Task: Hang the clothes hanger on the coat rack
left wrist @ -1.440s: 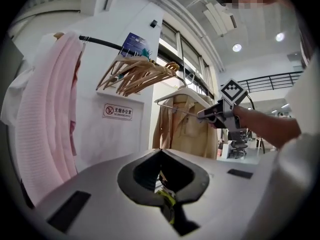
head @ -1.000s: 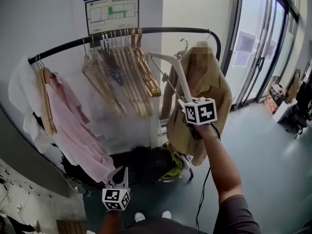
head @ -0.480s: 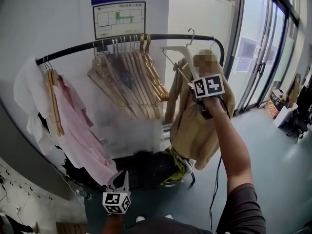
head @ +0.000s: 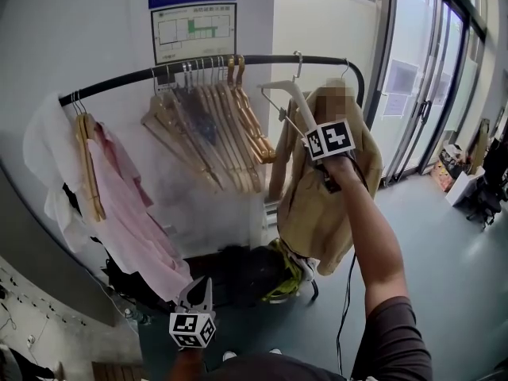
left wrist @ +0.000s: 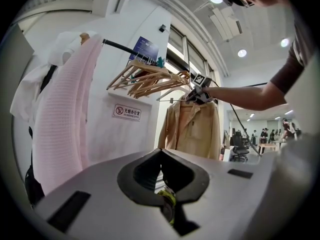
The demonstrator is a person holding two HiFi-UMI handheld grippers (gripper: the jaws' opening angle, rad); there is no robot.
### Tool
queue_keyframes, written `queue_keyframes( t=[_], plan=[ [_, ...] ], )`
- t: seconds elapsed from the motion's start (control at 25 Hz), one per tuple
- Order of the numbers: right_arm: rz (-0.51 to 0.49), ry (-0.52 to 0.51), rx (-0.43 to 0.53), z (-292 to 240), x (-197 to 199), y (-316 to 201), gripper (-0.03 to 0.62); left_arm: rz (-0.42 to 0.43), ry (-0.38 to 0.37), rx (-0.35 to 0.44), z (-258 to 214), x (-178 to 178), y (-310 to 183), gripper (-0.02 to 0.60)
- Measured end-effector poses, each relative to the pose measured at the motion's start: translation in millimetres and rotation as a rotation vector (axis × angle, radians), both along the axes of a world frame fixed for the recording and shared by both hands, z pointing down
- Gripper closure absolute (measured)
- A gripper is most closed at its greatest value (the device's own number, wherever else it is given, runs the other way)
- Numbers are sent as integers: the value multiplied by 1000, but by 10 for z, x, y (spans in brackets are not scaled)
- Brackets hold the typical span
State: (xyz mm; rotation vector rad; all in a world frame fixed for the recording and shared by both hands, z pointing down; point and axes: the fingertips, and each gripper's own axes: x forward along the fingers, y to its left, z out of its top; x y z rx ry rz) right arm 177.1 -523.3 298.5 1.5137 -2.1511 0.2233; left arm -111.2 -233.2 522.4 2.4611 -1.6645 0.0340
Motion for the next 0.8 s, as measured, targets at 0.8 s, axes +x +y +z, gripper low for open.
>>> queue_keyframes(
  t=[0.8],
  plan=[
    [135, -124, 358, -13, 111, 396, 401, 78, -22, -4, 11, 238, 55, 572]
  ],
)
